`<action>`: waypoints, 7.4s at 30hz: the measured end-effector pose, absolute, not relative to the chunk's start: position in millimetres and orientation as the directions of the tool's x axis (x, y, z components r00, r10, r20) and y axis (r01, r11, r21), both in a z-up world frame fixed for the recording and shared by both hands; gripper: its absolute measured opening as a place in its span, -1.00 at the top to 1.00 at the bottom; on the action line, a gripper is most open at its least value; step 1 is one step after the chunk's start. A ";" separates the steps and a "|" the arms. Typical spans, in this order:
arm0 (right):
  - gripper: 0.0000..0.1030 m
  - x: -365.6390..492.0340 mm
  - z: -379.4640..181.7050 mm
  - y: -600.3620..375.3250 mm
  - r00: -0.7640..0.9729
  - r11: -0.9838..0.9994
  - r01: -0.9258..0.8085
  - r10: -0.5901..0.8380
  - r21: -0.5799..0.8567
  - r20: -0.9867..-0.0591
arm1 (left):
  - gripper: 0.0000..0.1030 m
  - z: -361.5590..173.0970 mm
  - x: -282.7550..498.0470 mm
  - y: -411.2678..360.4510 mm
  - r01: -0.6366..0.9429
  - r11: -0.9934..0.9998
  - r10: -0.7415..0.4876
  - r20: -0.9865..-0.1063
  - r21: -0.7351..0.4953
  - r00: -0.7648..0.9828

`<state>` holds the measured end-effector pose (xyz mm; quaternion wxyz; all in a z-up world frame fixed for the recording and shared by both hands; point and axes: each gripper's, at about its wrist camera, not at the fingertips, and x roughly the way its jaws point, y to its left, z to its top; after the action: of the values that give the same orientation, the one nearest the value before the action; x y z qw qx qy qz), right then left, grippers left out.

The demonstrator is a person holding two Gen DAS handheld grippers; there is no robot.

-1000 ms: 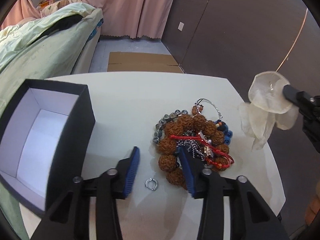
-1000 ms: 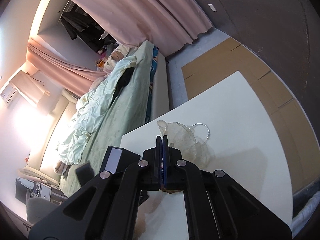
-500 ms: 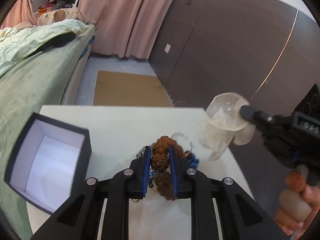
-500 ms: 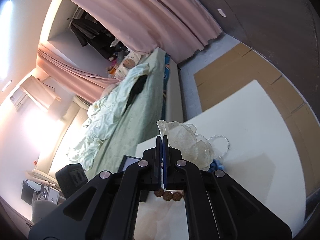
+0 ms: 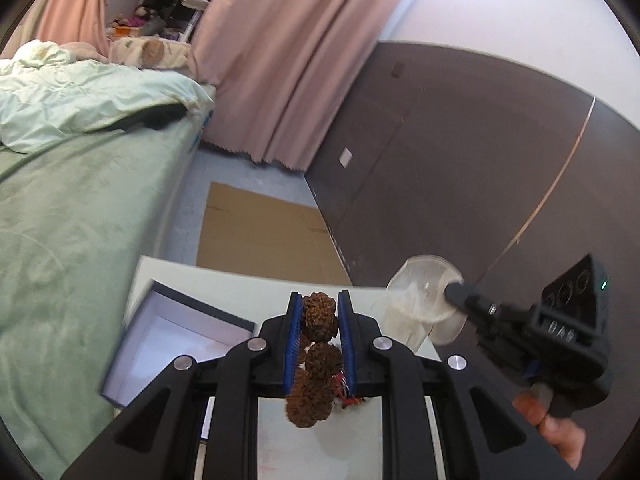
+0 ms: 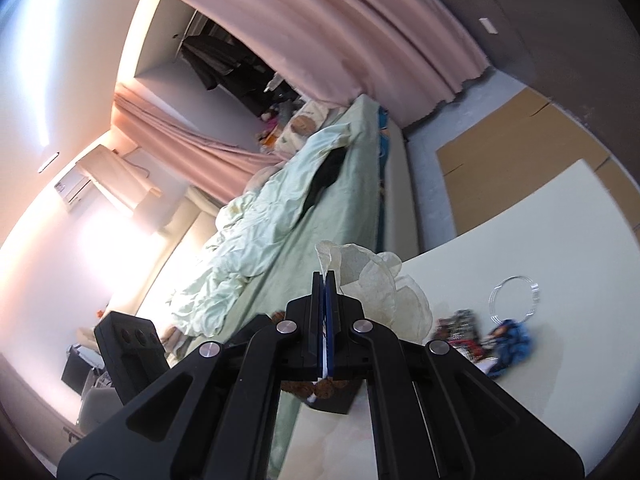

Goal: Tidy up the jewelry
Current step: 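Carry the brown bead bracelet with the left tool into the box and release, then move the left tool to the pile and grasp the red string bracelet, then lift the red string bracelet with the left tool while the right tool grasps the blue beaded strand, then lower the red string bracelet into the box and open the left tool, then lower the blue beaded strand into the box and open the right tool, then move the right tool to the white butterfly brooch and close on it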

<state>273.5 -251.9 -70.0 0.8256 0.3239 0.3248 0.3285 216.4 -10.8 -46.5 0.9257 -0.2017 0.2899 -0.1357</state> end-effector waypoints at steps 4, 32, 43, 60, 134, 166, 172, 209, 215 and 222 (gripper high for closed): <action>0.95 274.8 -72.5 -227.4 0.537 0.549 -0.355 0.782 0.757 -0.316 | 0.69 -32.0 204.6 16.5 0.105 0.877 -0.337 -0.445 -0.468 0.830; -0.91 271.9 -93.9 -164.7 0.508 0.746 -0.269 0.647 0.609 -0.569 | 0.71 -41.4 207.7 64.0 0.002 0.859 -0.291 -0.484 -0.512 0.825; -0.91 257.9 -93.5 -196.0 0.542 0.799 -0.223 0.578 0.559 -0.610 | -0.65 -37.9 193.0 50.7 -0.036 0.910 -0.187 -0.487 -0.412 0.853; -0.91 249.3 -102.4 -261.5 0.562 0.888 -0.086 0.418 0.452 -0.714 | -0.84 -60.5 200.5 -1.7 0.006 0.943 -0.211 -0.583 -0.334 0.784; 0.73 286.5 -130.6 -269.3 0.495 0.832 -0.077 0.510 0.549 -0.704 | 0.95 -74.2 227.5 -24.7 0.166 0.867 -0.431 -0.541 -0.470 0.722; 0.73 271.4 -95.7 -186.5 0.441 0.647 -0.288 0.744 0.706 -0.502 | -0.46 -68.2 220.3 53.4 -0.050 0.867 -0.277 -0.563 -0.496 0.779; 0.73 272.3 -98.3 -163.1 0.410 0.619 -0.311 0.772 0.721 -0.486 | -0.48 -68.9 219.2 69.2 -0.106 0.856 -0.236 -0.563 -0.507 0.792; -0.82 270.1 -105.4 -237.3 0.498 0.764 -0.130 0.601 0.632 -0.625 | -0.83 -69.7 215.8 27.5 -0.030 0.878 -0.287 -0.576 -0.477 0.765; -0.82 268.8 -114.4 -262.0 0.501 0.767 -0.043 0.571 0.640 -0.650 | -0.68 -75.3 216.1 2.2 0.026 0.885 -0.331 -0.591 -0.464 0.736; -0.79 272.5 -134.2 -276.1 0.453 0.799 0.017 0.530 0.601 -0.717 | -0.27 -85.5 217.8 -20.6 0.073 0.884 -0.380 -0.618 -0.462 0.688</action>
<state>272.5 -276.1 -134.2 0.8070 0.2743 0.4982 0.1591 217.8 -20.6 -85.5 0.8955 -0.2051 0.3741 -0.1263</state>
